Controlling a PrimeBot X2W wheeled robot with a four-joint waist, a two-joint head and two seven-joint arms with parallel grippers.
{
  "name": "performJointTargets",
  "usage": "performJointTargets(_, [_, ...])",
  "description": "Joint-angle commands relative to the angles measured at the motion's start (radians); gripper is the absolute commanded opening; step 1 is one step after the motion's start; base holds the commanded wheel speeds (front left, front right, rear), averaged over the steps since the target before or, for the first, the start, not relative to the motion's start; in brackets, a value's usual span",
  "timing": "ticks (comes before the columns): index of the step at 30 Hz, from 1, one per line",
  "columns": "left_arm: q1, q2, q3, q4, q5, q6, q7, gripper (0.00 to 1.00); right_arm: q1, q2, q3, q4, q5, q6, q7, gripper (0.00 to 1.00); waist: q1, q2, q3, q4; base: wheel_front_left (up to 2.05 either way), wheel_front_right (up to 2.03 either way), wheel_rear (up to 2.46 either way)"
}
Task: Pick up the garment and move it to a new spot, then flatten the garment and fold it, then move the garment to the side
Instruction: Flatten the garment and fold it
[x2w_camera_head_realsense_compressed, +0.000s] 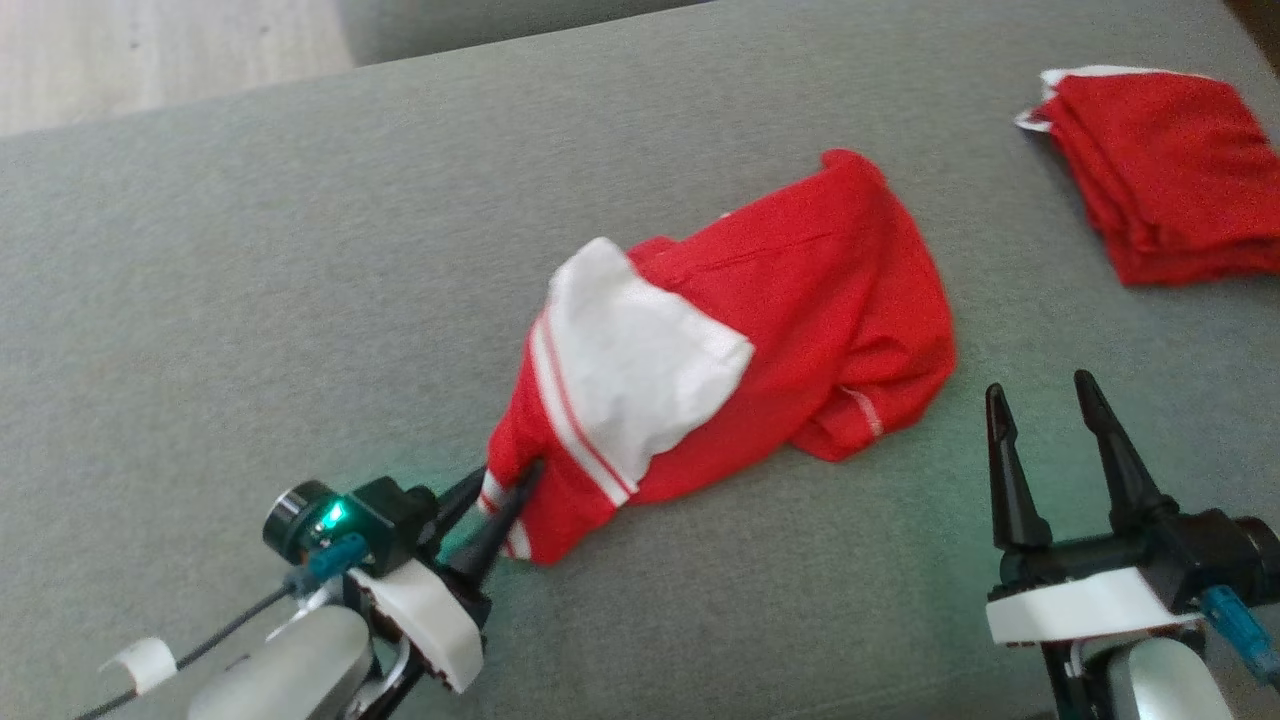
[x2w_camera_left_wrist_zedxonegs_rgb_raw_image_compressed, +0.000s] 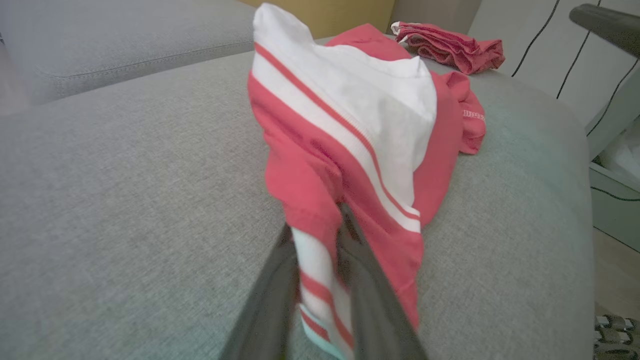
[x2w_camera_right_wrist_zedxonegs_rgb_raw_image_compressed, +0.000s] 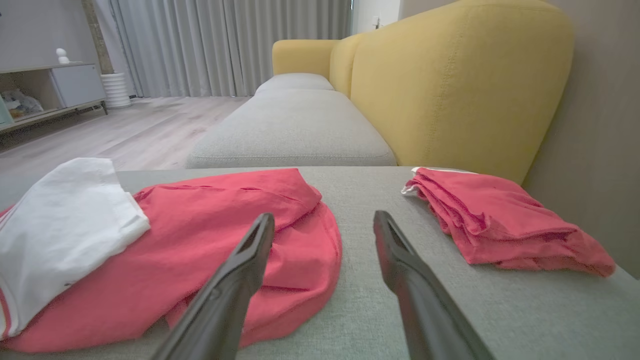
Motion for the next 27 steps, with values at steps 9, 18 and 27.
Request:
performJointTargets(9, [-0.065, 0.039, 0.059, -0.1, 0.107, 0.124, -0.037, 1.0, -0.036, -0.009, 0.019, -0.03, -0.024, -0.001, -0.004, 1.0, -0.0001, 0.0, -0.007, 0.063, 0.0, 0.0, 0.0])
performJointTargets(18, [-0.209, -0.031, 0.024, -0.17, 0.201, 0.198, 0.105, 1.0, -0.036, -0.009, 0.033, -0.026, -0.021, -0.001, -0.004, 1.0, -0.0001, 0.0, 0.011, 0.073, 0.0, 0.0, 0.0])
performJointTargets(27, [-0.336, -0.144, 0.061, -0.044, 0.095, 0.112, 0.165, 1.0, -0.057, -0.011, 0.048, -0.02, -0.018, -0.001, -0.004, 1.0, -0.0001, 0.0, 0.056, 0.055, 0.0, 0.0, 0.0])
